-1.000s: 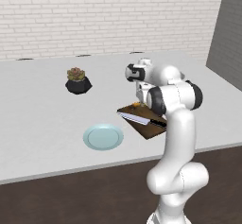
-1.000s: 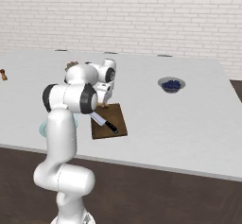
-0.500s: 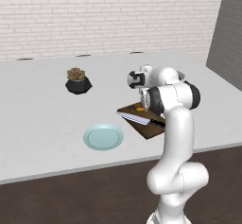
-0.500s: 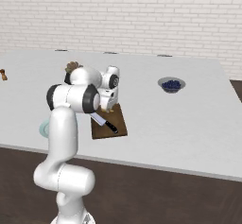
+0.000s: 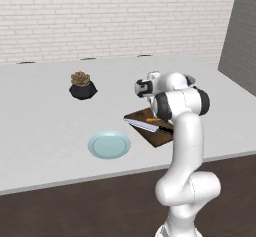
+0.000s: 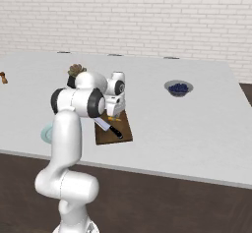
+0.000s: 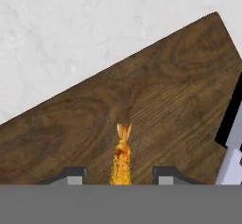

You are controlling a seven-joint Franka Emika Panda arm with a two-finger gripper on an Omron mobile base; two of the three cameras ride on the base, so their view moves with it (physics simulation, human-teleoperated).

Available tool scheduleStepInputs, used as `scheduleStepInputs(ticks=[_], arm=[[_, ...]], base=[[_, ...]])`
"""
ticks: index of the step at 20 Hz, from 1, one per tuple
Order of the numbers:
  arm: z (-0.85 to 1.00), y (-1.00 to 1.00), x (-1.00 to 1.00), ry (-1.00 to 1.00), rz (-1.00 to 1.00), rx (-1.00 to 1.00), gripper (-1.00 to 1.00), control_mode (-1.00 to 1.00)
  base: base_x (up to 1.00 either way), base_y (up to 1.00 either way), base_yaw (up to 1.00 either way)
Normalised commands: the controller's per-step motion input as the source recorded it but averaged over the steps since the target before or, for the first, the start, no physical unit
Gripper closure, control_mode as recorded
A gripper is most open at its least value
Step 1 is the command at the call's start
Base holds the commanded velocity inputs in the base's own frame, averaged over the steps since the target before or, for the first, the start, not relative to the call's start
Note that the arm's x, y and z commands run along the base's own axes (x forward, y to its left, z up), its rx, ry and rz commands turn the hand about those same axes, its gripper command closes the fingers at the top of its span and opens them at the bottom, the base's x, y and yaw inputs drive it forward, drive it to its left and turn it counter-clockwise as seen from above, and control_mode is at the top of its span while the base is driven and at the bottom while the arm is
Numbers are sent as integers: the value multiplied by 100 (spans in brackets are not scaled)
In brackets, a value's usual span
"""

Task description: Pick up the knife from the drawer and place it on the cutting board. Then place the meat from the plate to the cutting board.

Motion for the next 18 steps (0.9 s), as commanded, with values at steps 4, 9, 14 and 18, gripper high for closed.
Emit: scheduleStepInputs(ticks=[4, 9, 14, 18], arm=[[0, 0, -1, -1, -2, -1, -100, -100], [31, -5, -22, -6, 0, 2, -100, -100], [69, -12, -63, -7, 5, 10, -100, -100], [72, -12, -77, -14, 25, 0, -100, -100]], base=[[0, 0, 0], [0, 0, 0], [0, 0, 0], [0, 0, 0]])
